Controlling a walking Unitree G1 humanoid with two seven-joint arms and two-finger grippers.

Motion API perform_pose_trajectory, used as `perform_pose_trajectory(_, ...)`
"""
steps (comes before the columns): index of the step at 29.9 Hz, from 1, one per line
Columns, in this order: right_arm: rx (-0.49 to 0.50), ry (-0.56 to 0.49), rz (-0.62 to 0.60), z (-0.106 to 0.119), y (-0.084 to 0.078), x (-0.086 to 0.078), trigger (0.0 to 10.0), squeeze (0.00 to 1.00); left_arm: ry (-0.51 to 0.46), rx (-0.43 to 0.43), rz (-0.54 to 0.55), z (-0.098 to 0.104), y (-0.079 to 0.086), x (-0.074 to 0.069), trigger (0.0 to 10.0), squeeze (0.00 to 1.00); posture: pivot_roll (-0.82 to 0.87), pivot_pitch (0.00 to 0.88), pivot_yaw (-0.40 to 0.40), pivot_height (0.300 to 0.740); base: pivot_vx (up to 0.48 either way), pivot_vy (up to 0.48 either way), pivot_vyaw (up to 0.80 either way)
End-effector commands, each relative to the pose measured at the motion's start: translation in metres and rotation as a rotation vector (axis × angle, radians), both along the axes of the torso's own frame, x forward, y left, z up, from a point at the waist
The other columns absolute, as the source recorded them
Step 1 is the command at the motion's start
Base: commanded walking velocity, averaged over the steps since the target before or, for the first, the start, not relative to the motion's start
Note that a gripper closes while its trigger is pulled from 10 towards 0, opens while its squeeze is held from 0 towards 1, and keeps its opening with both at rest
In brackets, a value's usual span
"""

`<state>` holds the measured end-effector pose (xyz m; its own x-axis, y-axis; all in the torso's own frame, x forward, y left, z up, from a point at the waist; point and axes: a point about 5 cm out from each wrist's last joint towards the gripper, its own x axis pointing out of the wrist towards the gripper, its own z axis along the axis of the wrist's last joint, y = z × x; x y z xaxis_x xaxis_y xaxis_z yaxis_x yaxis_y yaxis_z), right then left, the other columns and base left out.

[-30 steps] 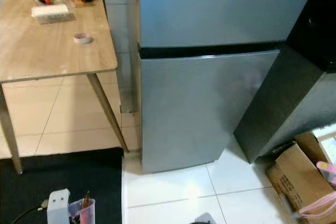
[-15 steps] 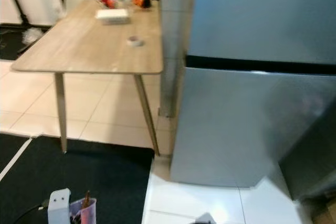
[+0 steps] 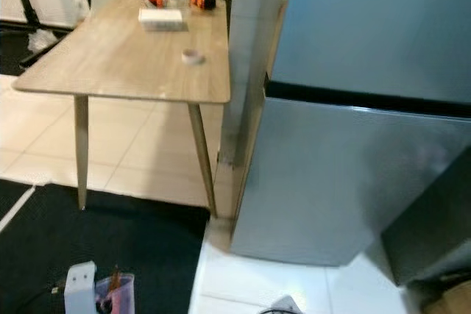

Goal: Restocking fridge

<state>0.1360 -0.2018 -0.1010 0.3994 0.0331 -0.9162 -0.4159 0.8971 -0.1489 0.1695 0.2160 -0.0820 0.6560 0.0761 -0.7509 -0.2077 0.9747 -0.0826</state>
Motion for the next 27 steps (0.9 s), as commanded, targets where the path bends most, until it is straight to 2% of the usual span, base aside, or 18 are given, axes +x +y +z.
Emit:
perform_pose_trajectory(1,-0.013,0.008,-0.007,0.000,-0.004,-0.003,10.0,0.00,0.003,0.001,0.014,-0.001,0.000,-0.001,10.0,0.00,0.04,0.000,-0.058,0.740,0.000,0.000,0.00)
perform_pose_trajectory(11,-0.009,-0.018,-0.030,0.000,-0.003,-0.002,10.0,0.00,0.005,0.007,0.017,0.000,0.001,-0.001,10.0,0.00,0.04,0.000,-0.054,0.740,0.000,0.000,0.00)
perform_pose_trajectory(20,-0.013,-0.147,-0.154,0.004,-0.006,0.004,10.0,0.00,0.006,0.009,0.013,0.000,0.001,-0.001,10.0,0.00,0.04,0.000,-0.053,0.740,0.000,0.000,0.00)
perform_pose_trajectory(21,0.008,-0.246,-0.161,0.020,-0.013,0.037,10.0,0.00,0.005,0.008,0.013,0.000,0.001,-0.001,10.0,0.00,0.04,0.000,-0.053,0.740,0.000,0.000,0.00)
perform_pose_trajectory(22,0.008,-0.246,-0.161,0.020,-0.013,0.037,10.0,0.00,0.005,0.008,0.013,0.000,0.001,-0.001,10.0,0.00,0.04,0.000,-0.053,0.740,0.000,0.000,0.00)
perform_pose_trajectory(24,0.046,-0.392,-0.167,0.048,-0.023,0.083,10.0,0.00,0.004,0.006,0.013,0.000,0.001,-0.001,10.0,0.00,0.04,0.000,-0.053,0.740,0.000,0.000,0.00)
perform_pose_trajectory(25,0.102,-0.474,-0.184,0.065,-0.025,0.106,10.0,0.00,0.002,0.004,0.012,0.000,0.001,0.000,10.0,0.00,0.04,0.000,-0.053,0.740,0.000,0.000,0.00)
perform_pose_trajectory(27,0.190,-0.536,-0.179,0.079,-0.024,0.122,10.0,0.00,0.001,0.002,0.011,0.000,0.002,0.000,10.0,0.00,0.04,0.000,-0.053,0.740,0.000,0.000,0.00)
